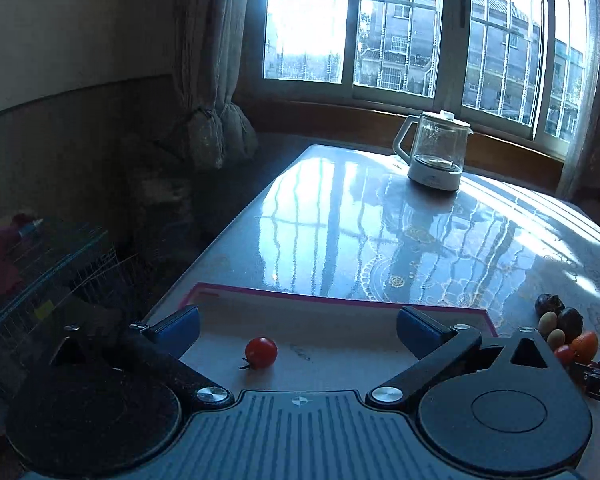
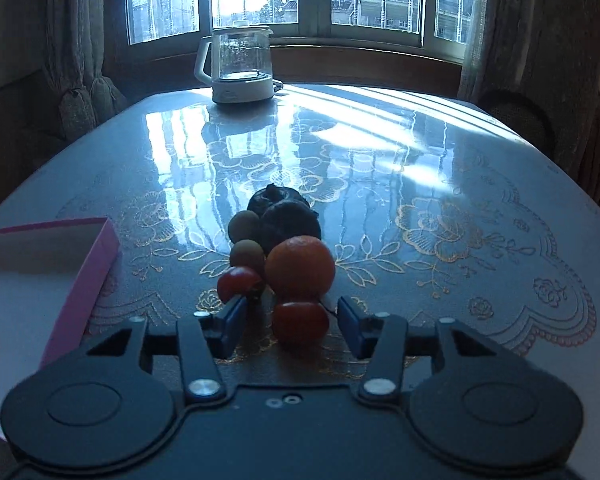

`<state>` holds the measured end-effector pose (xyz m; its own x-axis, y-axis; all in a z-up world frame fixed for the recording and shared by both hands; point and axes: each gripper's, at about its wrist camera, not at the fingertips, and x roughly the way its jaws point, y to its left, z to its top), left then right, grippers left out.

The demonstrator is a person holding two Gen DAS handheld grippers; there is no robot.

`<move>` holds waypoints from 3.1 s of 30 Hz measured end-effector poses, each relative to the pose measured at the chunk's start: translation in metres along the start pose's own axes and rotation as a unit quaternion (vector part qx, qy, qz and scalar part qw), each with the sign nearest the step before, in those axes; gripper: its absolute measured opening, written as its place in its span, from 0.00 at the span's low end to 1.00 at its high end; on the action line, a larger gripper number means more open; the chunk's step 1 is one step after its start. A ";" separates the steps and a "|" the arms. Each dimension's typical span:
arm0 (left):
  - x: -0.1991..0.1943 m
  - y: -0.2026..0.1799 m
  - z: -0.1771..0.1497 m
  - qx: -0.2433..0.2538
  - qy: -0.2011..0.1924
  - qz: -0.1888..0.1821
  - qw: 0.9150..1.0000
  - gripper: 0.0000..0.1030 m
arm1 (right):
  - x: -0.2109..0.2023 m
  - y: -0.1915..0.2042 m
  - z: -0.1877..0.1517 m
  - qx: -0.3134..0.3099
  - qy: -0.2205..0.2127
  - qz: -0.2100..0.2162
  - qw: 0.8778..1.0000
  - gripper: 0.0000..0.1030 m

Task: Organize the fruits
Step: 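Carry the cherry tomato with the left tool into the tray and open, then close the right tool on another cherry tomato, then lower the cherry tomato into the tray and open the right tool, then close the left tool on a cherry tomato beside the dark fruits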

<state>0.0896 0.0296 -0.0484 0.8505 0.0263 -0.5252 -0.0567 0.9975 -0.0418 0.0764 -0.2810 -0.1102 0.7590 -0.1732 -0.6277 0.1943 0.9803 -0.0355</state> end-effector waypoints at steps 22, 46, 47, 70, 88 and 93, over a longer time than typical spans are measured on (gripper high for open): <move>-0.001 0.045 0.000 -0.054 0.005 0.009 0.999 1.00 | -0.058 0.052 0.019 0.014 -0.056 0.115 0.992 0.28; -0.019 -0.034 -0.004 0.040 -0.002 -0.111 0.993 1.00 | -0.113 0.046 -0.004 0.052 -0.115 0.031 0.992 0.97; -0.018 -0.049 -0.006 0.047 0.000 -0.122 0.991 1.00 | -0.119 0.029 -0.006 0.061 -0.119 0.012 0.991 0.97; 0.021 -0.272 -0.062 0.088 0.052 -0.137 0.985 0.99 | -0.142 -0.157 -0.053 0.155 -0.097 -0.068 0.981 0.97; 0.038 -0.290 -0.068 0.092 0.063 -0.136 0.984 0.75 | -0.138 -0.177 -0.059 0.166 -0.084 -0.040 0.982 0.97; 0.032 -0.287 -0.067 0.093 0.070 -0.146 0.982 0.57 | -0.136 -0.178 -0.059 0.168 -0.085 -0.039 0.981 0.97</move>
<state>0.0981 -0.2605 -0.1096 0.7351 -0.2585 -0.6267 0.2865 0.9563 -0.0585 -0.0984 -0.4259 -0.0642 0.8209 -0.2871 -0.4937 0.4277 0.8819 0.1983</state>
